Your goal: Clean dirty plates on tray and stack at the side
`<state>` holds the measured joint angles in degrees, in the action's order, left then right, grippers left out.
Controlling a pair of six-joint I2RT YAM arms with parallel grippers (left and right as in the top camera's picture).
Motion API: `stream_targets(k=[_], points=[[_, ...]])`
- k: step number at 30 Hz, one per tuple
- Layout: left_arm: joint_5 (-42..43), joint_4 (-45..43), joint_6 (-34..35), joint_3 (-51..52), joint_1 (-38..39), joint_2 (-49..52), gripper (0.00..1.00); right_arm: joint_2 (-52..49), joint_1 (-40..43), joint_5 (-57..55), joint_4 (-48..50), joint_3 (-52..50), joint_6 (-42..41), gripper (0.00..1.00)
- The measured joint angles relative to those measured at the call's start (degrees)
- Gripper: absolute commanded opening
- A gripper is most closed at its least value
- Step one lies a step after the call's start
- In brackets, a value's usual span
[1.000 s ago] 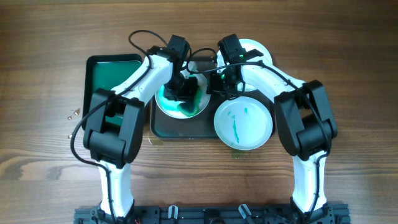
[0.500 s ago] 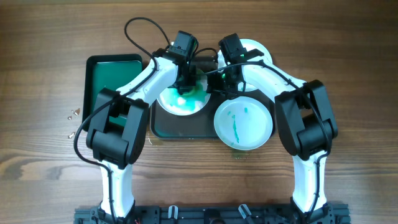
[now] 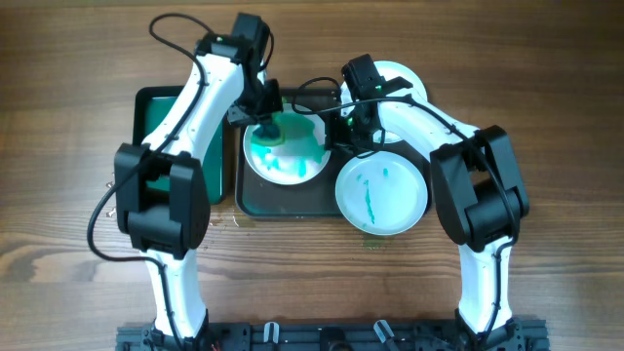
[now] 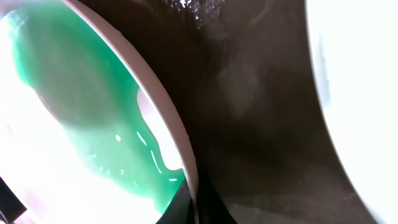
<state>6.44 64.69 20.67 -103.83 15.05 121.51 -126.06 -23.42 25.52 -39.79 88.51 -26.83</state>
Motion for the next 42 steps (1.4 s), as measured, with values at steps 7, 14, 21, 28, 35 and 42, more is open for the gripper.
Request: stream_targets(k=[7,14,21,28,35,42], points=[[-0.83,-0.46,-0.2,-1.62,-2.84,-4.22,0.04,6.6,-2.36,-12.55,-3.85,-0.02,0.52,0.04],[-4.7,-0.59,-0.22,-1.68,-3.43,-4.22,0.04,18.95,-12.39,-42.12,-10.82,0.0,0.46,0.04],[-5.09,-0.59,-0.2,-1.68,-3.43,-4.22,0.04,19.3,-21.16,-69.51,-17.84,-0.02,-2.84,0.04],[-5.09,-0.59,-0.22,-1.66,-3.43,-4.22,0.04,19.32,-29.07,-89.15,-18.75,-0.02,-4.35,0.04],[-5.09,-0.59,-0.22,-1.66,-3.43,-4.22,0.04,19.32,-31.93,-99.27,-18.12,-0.02,-5.53,0.04],[-5.09,-0.59,-0.22,-1.66,-3.43,-4.22,0.04,19.32,-31.23,-95.67,-14.86,-0.02,-8.76,0.04]])
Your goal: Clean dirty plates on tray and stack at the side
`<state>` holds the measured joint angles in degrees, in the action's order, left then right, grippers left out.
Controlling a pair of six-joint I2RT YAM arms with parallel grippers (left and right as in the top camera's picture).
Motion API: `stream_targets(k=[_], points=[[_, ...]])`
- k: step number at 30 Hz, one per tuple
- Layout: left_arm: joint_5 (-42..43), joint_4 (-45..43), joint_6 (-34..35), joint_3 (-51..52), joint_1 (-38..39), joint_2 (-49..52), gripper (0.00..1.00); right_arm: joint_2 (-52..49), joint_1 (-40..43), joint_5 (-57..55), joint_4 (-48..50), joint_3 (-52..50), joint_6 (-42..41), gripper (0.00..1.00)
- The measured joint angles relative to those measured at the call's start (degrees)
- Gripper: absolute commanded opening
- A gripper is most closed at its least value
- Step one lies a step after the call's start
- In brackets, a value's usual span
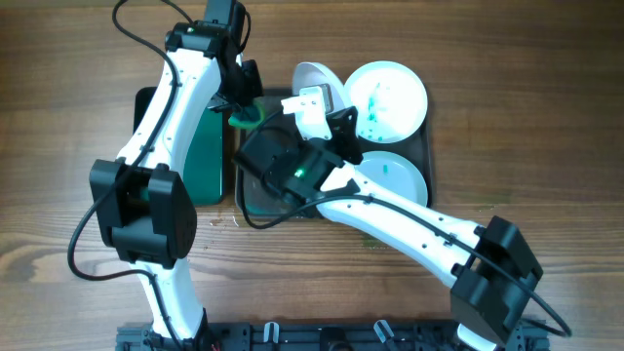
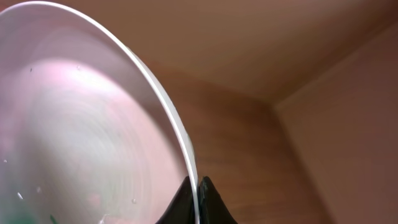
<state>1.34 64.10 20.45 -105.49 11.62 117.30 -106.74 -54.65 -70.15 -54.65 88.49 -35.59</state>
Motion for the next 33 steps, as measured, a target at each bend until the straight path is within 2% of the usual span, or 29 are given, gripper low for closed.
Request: stream_targets(k=[1,8,13,18,21,23,25,33], points=[[0.0,0.02,0.0,0.0,0.0,0.0,0.04,0.0,0.52,2.47,0.79,0.0,-0.35,0.04],[0.0,0.17,0.02,0.0,0.0,0.0,0.04,0.0,16.28,42.56,9.01,-0.48,-1.95,0.04],[0.0,0.2,0.02,0.0,0.0,0.0,0.04,-1.16,24.11,62.38,13.44,-5.03,-3.65,0.04],[0.0,0.17,0.02,0.0,0.0,0.0,0.04,-6.08,24.33,71.71,15.08,-7.5,-2.93,0.07],[0.0,0.2,0.02,0.0,0.0,0.0,0.04,-7.45,24.33,73.59,14.62,-7.58,-2.49,0.22],[0.0,0.22,0.02,0.0,0.0,0.0,0.04,-7.5,24.33,74.27,14.53,-7.58,-2.12,0.36],[0.0,0.28,0.02,-0.02,0.0,0.0,0.04,-7.5,24.35,75.76,15.52,-7.56,-0.11,0.43],[0.0,0.44,0.02,-0.02,0.0,0.0,0.04,-7.5,27.06,80.24,17.88,-7.56,8.94,0.45]])
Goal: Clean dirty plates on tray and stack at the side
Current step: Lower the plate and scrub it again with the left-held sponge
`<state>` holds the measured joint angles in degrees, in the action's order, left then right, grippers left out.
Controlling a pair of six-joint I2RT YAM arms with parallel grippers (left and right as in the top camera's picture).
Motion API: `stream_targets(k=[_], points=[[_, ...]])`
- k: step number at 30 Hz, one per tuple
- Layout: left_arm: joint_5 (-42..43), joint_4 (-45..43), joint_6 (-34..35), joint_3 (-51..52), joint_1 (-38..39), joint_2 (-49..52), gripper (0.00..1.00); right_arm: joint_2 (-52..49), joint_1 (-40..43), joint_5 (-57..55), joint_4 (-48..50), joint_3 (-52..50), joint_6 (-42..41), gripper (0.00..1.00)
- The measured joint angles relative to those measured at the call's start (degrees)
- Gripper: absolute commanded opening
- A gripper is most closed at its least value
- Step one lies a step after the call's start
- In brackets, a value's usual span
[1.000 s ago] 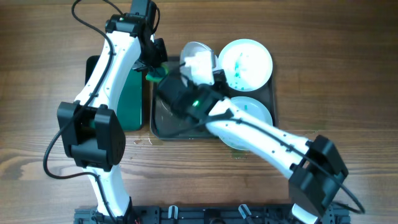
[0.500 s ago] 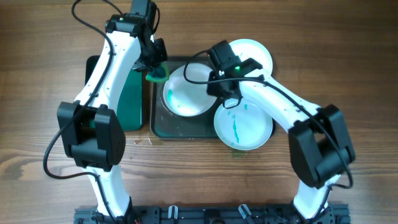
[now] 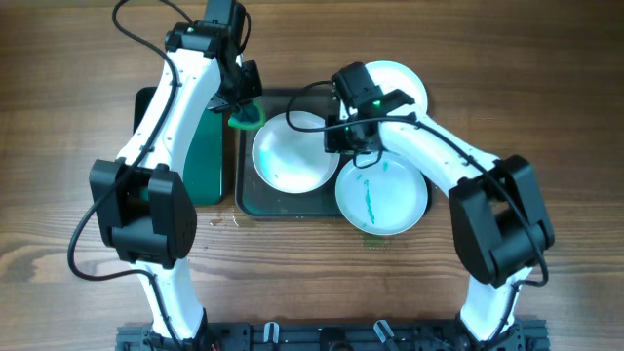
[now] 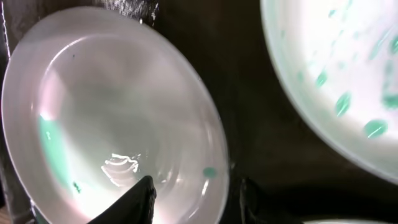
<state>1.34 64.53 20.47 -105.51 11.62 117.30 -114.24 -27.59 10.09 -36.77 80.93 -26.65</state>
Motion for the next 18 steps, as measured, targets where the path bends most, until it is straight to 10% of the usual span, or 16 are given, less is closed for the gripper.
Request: stream_targets(k=[18], points=[[1.57,-0.22,0.42,0.85,0.66,0.0,0.04,-5.68,1.29,0.81,7.48,0.2,0.52,0.04]])
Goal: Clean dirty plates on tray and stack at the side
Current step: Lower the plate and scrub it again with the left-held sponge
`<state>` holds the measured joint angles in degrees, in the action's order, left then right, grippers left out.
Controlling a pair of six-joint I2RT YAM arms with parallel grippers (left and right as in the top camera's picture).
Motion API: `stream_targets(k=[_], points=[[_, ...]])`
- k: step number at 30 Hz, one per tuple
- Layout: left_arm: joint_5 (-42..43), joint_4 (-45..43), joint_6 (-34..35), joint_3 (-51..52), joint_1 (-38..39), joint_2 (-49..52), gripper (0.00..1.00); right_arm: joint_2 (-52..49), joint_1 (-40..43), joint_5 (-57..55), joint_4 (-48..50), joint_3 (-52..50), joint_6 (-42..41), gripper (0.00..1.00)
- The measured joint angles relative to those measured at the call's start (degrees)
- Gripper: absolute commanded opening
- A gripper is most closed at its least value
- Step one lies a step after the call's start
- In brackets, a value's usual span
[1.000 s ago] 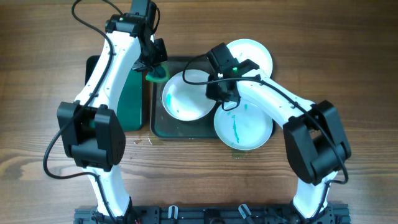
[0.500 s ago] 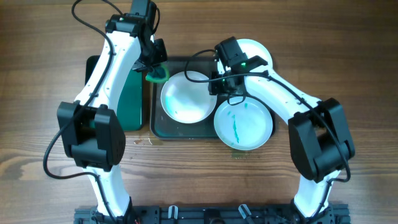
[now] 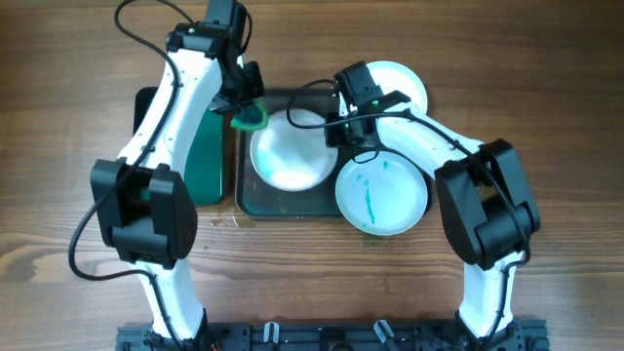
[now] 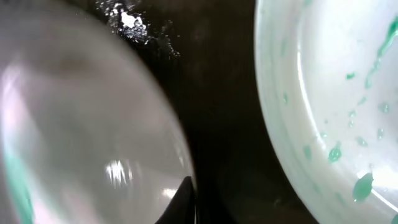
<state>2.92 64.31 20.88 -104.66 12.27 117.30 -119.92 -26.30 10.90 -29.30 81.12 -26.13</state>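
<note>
A white plate (image 3: pixel 286 154) lies in the left half of the dark tray (image 3: pixel 263 200), nearly free of green. My right gripper (image 3: pixel 340 132) is shut on its right rim; in the right wrist view one finger lies over the plate (image 4: pixel 81 124) at the rim, where the gripper (image 4: pixel 189 190) pinches it. My left gripper (image 3: pixel 248 109) hovers at the tray's back left corner, shut on a green sponge (image 3: pixel 250 117). A plate with green streaks (image 3: pixel 382 195) sits at the front right. A speckled plate (image 3: pixel 400 83) sits at the back right.
A green basin (image 3: pixel 210 161) stands left of the tray, partly under my left arm. In the right wrist view a dirty plate (image 4: pixel 323 93) lies close to the right of the held one, with a strip of wet tray (image 4: pixel 217 93) between them.
My right gripper was open beside the left plate's right rim; now it is shut on that rim. The plate has shifted slightly. My left gripper and the sponge have stayed put.
My left gripper pressed the sponge onto the left plate, awash with green liquid, while the right gripper held its rim. Then the right gripper held that plate tipped up, with the sponge withdrawn. Then the plate lay flat, nearly clean, and released. Now it is gripped again.
</note>
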Motion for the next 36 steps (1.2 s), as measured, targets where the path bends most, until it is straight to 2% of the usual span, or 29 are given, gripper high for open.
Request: stream_targets(k=[8,13,22,26,29,31,34,36], points=[[0.22,-8.52,2.51,12.83,3.82,0.0,0.04,0.0,0.0,-0.66,-2.01,0.24,-11.63,0.04],[0.17,-19.32,3.72,21.73,6.93,0.0,0.04,0.0,0.0,-0.68,-2.47,0.31,-12.96,0.04],[0.61,-35.17,3.82,29.31,7.34,-1.97,0.04,0.0,0.24,-1.84,-2.75,0.35,-13.07,0.04],[7.5,-41.24,-3.13,30.34,7.17,-2.01,0.04,0.0,0.33,-2.1,-2.86,0.42,-13.07,0.04],[11.76,-43.74,-5.81,30.38,7.3,-2.01,0.04,0.0,0.33,-2.12,-2.93,0.46,-13.07,0.04],[11.47,-44.0,-5.53,30.38,7.41,-2.01,0.04,0.0,0.33,-2.14,-2.95,0.46,-13.07,0.04],[7.63,-43.06,-3.34,30.38,7.56,-2.01,0.04,0.0,0.28,-2.01,-2.95,0.46,-13.03,0.04],[1.25,-40.3,-0.17,30.34,7.67,-2.05,0.04,0.0,0.11,-1.9,-2.95,0.46,-12.83,0.04]])
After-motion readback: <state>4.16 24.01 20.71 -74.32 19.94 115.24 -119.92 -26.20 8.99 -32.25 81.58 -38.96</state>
